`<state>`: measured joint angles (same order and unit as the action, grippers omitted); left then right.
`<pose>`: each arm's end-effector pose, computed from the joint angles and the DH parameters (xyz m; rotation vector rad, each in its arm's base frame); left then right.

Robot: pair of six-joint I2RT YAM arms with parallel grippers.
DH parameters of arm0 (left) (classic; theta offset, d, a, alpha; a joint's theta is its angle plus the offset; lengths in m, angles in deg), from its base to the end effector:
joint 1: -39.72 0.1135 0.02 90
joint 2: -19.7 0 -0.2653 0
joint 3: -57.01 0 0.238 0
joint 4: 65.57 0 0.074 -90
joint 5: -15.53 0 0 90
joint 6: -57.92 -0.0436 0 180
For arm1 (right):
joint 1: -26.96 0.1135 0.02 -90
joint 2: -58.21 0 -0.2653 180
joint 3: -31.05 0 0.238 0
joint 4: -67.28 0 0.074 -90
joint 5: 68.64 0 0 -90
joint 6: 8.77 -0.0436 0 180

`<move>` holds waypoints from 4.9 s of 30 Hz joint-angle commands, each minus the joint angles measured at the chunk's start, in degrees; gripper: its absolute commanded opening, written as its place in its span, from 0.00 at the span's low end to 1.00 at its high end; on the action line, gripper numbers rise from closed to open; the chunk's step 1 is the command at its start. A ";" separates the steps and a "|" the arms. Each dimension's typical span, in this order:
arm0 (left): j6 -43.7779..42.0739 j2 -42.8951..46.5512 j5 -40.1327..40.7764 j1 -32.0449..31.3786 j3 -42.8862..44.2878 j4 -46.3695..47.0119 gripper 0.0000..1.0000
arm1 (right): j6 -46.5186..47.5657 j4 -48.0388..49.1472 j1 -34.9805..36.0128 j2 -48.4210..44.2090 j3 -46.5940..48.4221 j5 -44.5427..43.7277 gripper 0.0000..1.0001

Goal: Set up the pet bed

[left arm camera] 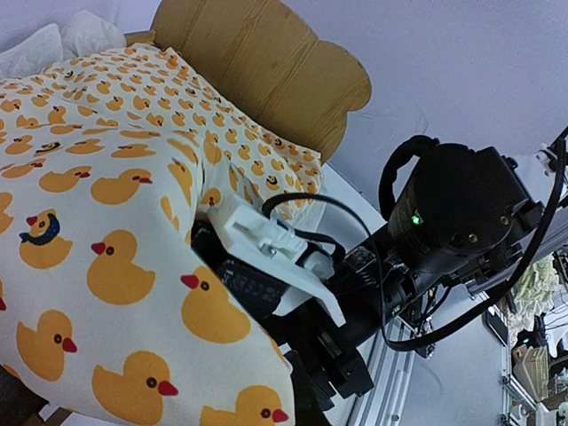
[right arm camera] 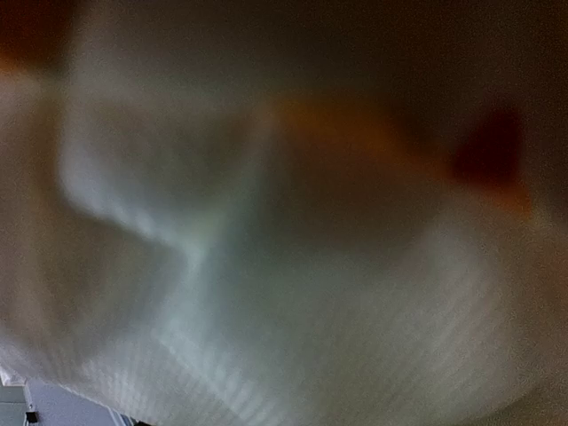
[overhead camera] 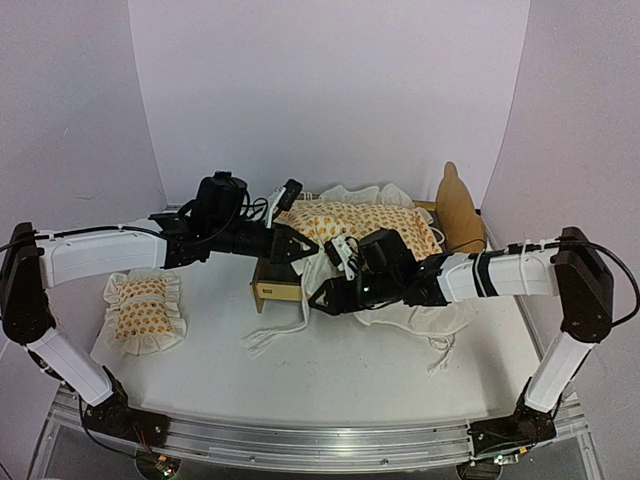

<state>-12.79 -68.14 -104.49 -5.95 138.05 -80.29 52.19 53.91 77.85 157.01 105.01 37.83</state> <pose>0.2292 -0.2658 0.3094 0.8421 1.9337 -1.2276 0.2223 0.2930 0.2041 -0.6271 2.3497 1.0256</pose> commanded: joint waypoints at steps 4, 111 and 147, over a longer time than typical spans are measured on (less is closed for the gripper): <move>-2.21 1.03 -0.92 0.29 2.25 -1.55 0.00 | -3.28 22.00 0.37 1.61 -1.41 -3.48 0.30; 10.37 21.48 -9.45 16.27 -45.61 19.54 0.61 | 11.11 -32.98 6.09 3.31 21.14 16.41 0.57; 11.12 6.12 -17.85 12.15 -32.90 31.63 0.00 | 14.55 2.67 7.11 15.49 15.09 2.97 0.35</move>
<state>-3.06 -64.73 -120.73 6.27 102.73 -51.55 67.89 46.20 86.20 172.27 121.14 39.64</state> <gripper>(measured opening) 0.025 0.383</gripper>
